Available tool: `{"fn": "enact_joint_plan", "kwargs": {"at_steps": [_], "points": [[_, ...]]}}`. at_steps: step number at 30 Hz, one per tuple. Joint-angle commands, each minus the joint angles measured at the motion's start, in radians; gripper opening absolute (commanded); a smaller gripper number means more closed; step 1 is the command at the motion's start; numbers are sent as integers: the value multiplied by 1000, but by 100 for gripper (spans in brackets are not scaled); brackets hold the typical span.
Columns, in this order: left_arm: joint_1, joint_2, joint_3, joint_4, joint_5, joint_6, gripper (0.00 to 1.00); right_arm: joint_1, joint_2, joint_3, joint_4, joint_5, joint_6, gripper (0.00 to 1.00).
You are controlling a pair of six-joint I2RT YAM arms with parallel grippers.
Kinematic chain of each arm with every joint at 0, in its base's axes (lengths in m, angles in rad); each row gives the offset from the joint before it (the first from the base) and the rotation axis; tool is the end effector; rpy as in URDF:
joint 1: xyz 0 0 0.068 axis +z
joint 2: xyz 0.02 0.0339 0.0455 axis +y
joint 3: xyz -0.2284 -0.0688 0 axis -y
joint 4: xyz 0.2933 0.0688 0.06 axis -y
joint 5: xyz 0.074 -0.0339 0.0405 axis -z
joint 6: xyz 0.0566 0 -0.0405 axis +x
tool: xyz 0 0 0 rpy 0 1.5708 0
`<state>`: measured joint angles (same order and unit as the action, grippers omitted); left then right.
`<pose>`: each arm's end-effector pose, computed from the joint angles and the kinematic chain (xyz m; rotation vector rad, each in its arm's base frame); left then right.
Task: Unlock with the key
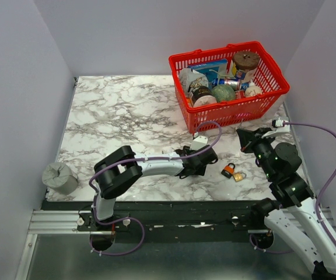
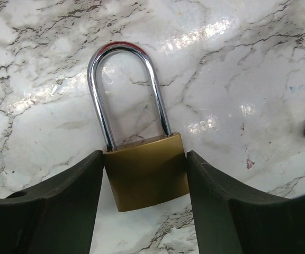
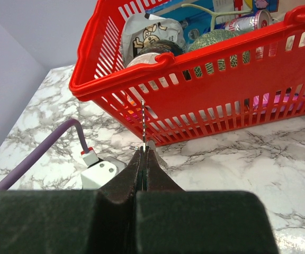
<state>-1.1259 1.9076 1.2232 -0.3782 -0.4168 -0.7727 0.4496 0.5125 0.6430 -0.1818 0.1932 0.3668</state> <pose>0.2022 -0.3709 0.0803 0.3048 2.4914 -0.2206 0.2149 0.0916 0.3165 0.0827 1.6397 0.4711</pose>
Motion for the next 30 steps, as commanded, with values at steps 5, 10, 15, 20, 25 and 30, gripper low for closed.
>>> {"fn": "enact_joint_plan", "kwargs": {"at_steps": [5, 10, 15, 20, 25, 30], "points": [[6, 51, -30, -176, 7, 13, 77, -3, 1, -16, -13, -11, 11, 1], [5, 44, -39, -171, 18, 3, 79, -5, 1, -22, -15, -11, 9, 1], [5, 44, -40, -176, 29, 0, 79, -3, 6, -23, -13, -9, 11, 1], [9, 28, -80, -114, 108, 4, 74, -3, -2, -26, -13, -6, 8, 1], [18, 15, -109, -81, 142, 0, 56, -3, -12, -26, -12, -32, 3, 1], [21, -10, -154, -30, 138, -25, 23, -3, -22, -29, -7, -60, -18, 1]]}}
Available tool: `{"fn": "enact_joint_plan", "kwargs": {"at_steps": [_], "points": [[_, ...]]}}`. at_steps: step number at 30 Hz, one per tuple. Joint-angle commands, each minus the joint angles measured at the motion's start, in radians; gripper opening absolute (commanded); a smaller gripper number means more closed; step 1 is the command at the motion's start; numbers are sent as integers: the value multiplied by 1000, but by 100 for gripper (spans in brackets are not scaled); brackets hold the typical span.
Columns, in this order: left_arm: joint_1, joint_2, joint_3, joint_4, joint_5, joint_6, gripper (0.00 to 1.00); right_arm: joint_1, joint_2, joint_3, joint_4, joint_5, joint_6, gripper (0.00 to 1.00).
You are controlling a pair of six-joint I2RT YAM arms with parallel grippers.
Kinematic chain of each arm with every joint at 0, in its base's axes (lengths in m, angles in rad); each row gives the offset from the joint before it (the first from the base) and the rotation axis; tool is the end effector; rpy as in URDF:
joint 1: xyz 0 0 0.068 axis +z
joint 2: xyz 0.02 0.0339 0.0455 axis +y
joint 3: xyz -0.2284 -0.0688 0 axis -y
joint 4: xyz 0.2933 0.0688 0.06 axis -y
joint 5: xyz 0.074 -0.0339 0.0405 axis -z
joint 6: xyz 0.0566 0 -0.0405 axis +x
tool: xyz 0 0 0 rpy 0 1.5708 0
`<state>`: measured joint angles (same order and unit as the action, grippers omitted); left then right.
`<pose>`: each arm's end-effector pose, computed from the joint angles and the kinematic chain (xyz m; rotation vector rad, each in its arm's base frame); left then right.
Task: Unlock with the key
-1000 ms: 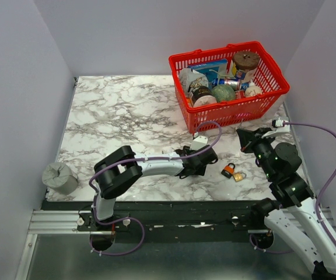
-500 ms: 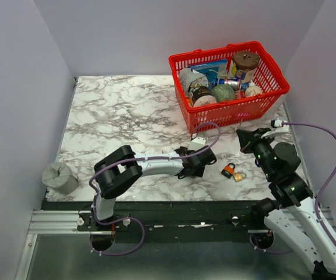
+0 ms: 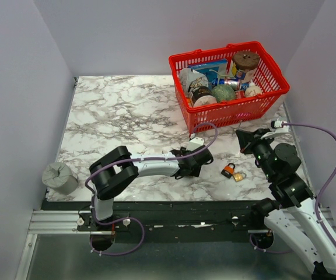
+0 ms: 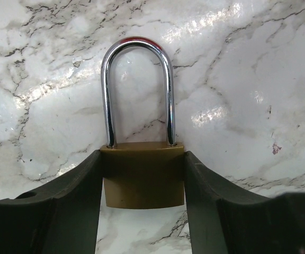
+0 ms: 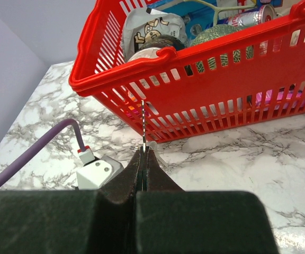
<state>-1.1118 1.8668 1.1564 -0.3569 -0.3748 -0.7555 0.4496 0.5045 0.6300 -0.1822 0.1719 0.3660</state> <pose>0.1999 -0.3577 0.0752 0.3279 2.5194 -0.2384 0.2141 0.0926 0.3128 0.0650 1.6475 0.4858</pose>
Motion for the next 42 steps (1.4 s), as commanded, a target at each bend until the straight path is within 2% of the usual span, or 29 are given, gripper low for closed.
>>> {"fn": "enact_joint_plan", "kwargs": {"at_steps": [1, 8, 13, 17, 23, 25, 26, 30, 33, 42], "points": [[6, 0, -96, -44, 80, -54, 20, -3, -15, -16, -3, -58, -33, 1], [21, -176, -116, -30, -49, -64, 9, -3, 6, -47, 133, -386, -59, 1], [73, -299, -139, 19, -56, -61, 3, -3, 55, -44, 153, -478, -56, 1], [121, -399, -175, 90, -58, -48, 3, 1, 86, -55, 190, -549, -32, 1], [240, -550, -245, 145, 26, -12, 3, 49, 129, -52, 222, -566, -1, 1], [282, -612, -256, 139, 106, 8, 3, 109, 173, -40, 217, -545, 4, 1], [335, -629, -254, 115, 131, 15, 2, 141, 190, -36, 217, -493, 5, 1], [432, -689, -233, 65, 229, 50, 2, 337, 279, -13, 234, -353, 68, 1], [486, -733, -267, 113, 267, 26, 2, 394, 376, 10, 271, -327, 144, 1], [555, -791, -366, 300, 326, -19, 1, 437, 650, 120, 336, -330, 194, 1]]}}
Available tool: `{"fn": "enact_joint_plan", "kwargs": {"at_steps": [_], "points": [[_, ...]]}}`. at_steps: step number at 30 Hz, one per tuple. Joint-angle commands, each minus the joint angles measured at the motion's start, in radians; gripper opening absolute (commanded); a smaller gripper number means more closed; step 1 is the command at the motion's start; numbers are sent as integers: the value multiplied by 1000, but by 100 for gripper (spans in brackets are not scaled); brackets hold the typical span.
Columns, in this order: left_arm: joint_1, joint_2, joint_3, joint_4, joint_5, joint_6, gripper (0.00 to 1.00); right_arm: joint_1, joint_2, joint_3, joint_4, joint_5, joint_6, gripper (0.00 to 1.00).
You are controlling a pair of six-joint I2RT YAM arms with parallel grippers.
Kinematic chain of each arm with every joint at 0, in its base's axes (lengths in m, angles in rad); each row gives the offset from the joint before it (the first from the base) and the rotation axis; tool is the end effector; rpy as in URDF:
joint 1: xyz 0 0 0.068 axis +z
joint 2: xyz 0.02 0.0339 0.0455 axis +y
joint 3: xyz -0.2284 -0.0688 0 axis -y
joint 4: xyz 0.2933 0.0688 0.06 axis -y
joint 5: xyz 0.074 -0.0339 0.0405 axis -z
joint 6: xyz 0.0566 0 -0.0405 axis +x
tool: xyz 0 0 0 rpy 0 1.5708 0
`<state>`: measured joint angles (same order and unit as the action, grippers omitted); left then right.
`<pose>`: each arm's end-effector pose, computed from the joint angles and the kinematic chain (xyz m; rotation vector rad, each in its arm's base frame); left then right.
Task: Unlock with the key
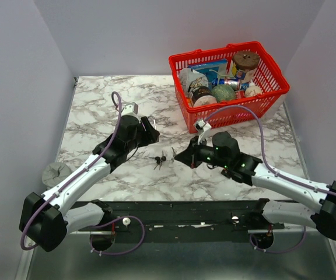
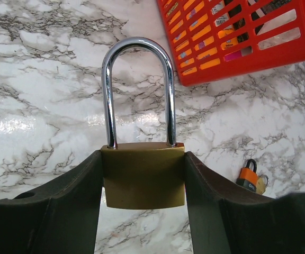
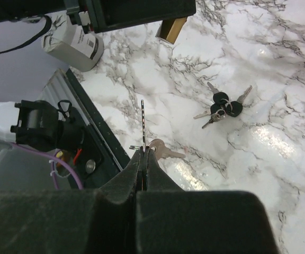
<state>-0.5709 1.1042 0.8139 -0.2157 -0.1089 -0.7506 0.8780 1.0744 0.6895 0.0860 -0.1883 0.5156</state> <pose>0.2805 -0.1728 0.2279 -0.2614 2.1327 -0.6841 0.2023 0.2603 0.2217 -0.5029 1.9631 1.1042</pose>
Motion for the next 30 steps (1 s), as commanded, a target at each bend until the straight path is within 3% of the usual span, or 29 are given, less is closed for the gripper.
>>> {"fn": "enact_joint_plan", "kwargs": {"at_steps": [1, 16, 30], "points": [[13, -30, -35, 171, 63, -41, 1, 7, 125, 73, 73, 29, 50, 1], [16, -66, -85, 219, 46, 2, 1, -25, 394, 189, 179, -186, 164, 1], [16, -66, -81, 217, 48, 13, 1, -36, 464, 225, 187, -201, 199, 1]]}}
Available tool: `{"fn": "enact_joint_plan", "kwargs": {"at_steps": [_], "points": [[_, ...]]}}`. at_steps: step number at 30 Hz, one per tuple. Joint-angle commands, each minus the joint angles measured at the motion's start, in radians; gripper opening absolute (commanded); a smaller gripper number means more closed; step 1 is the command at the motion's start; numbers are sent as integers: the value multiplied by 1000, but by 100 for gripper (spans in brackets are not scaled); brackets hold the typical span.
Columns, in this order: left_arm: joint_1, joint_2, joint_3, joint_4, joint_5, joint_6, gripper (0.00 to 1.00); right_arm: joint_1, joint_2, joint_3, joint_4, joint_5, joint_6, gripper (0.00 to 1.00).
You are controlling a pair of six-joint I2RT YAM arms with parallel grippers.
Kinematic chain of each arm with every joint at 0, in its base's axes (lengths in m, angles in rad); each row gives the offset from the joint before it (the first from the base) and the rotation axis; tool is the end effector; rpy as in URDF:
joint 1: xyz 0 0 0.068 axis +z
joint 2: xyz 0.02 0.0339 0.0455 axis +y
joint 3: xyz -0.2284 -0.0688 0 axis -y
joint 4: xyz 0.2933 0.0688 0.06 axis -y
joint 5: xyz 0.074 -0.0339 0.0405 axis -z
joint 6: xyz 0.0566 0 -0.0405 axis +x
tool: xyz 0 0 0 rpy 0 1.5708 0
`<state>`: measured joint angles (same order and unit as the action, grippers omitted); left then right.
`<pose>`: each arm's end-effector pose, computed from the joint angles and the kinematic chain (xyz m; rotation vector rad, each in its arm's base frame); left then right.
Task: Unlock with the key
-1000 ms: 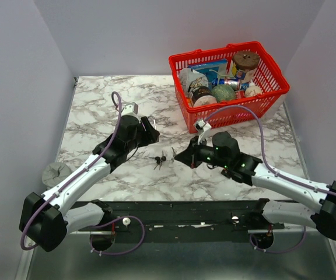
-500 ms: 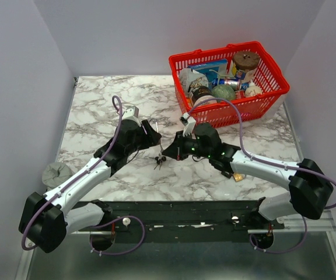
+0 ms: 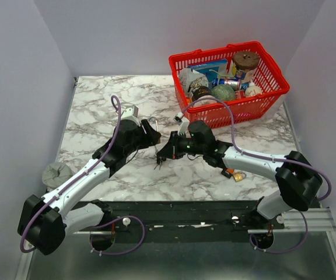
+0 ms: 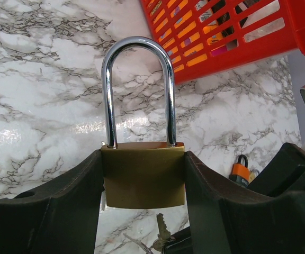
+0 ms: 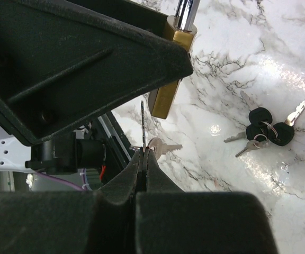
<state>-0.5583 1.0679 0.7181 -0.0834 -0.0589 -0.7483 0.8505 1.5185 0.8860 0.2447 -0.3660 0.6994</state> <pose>0.2770 -0.1691 0.2147 -0.2374 2.0762 -0.7629 0.2470 0.3121 0.1686 -0.4352 2.1552 1.3140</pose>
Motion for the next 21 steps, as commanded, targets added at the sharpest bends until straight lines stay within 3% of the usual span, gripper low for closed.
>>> {"fn": "enact_joint_plan", "kwargs": {"at_steps": [1, 21], "points": [[1, -28, 15, 86, -1, 12, 1, -8, 22, 28, 28, -25, 17, 1], [1, -16, 11, 89, 14, 6, 1, -37, 54, 30, 48, -37, 29, 1]]}}
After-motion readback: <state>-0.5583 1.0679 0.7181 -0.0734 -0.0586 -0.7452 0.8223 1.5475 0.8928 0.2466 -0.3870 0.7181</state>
